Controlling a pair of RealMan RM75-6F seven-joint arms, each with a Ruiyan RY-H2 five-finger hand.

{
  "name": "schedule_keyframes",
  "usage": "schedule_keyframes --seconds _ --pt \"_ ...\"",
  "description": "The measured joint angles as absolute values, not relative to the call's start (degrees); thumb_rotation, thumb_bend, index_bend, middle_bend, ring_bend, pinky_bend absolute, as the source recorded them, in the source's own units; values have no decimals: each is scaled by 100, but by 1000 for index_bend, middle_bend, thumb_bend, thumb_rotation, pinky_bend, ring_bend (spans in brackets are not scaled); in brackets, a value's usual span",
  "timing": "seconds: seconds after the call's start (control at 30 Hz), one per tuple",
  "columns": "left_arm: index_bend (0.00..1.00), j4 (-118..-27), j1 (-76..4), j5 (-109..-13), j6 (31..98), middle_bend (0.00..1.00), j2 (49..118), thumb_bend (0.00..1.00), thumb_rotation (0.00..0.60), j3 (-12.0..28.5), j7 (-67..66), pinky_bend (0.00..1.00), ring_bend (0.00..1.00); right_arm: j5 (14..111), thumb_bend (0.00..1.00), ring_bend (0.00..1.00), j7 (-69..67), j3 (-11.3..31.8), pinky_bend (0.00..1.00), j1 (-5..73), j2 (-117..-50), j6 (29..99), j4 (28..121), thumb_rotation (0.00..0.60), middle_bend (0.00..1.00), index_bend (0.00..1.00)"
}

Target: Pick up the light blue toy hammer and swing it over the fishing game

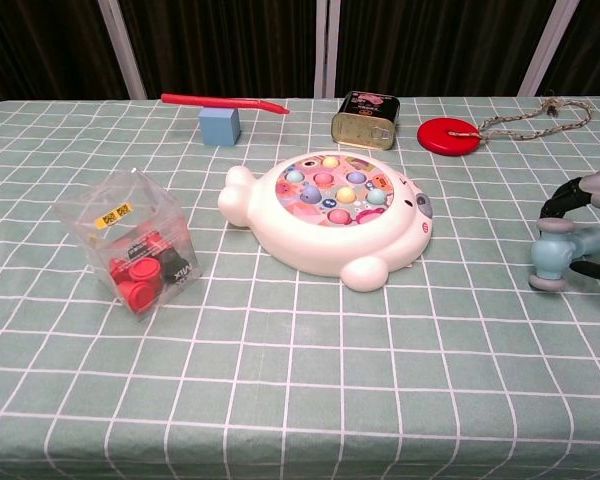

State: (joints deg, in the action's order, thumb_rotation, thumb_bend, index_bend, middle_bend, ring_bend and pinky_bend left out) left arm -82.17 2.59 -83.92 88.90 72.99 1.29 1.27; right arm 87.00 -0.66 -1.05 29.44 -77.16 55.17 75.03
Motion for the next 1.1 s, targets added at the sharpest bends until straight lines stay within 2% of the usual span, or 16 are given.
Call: schedule_keyframes --seconds 0.23,0.5,0.83,1.1 --pt "99 -8183 256 -8386 8871 29 7317 35 600 129 137 0 8 8709 283 255 -98 -133 261 2854 -7731 5682 7480 600 425 533" --pt "99 -8180 255 -8395 8876 29 7321 36 600 133 137 0 8 8712 297 266 -129 -176 269 2796 -7800 5730 7398 600 428 536" --pt "99 -8176 260 -8398 8881 29 7323 35 600 133 136 0 8 8766 415 357 -222 -175 394 2775 -7854 5833 7292 600 474 603" --pt "99 -8153 262 -8392 8863 29 7331 35 600 126 159 0 8 8851 429 360 -437 -204 401 2776 -7971 5872 7052 600 480 605"
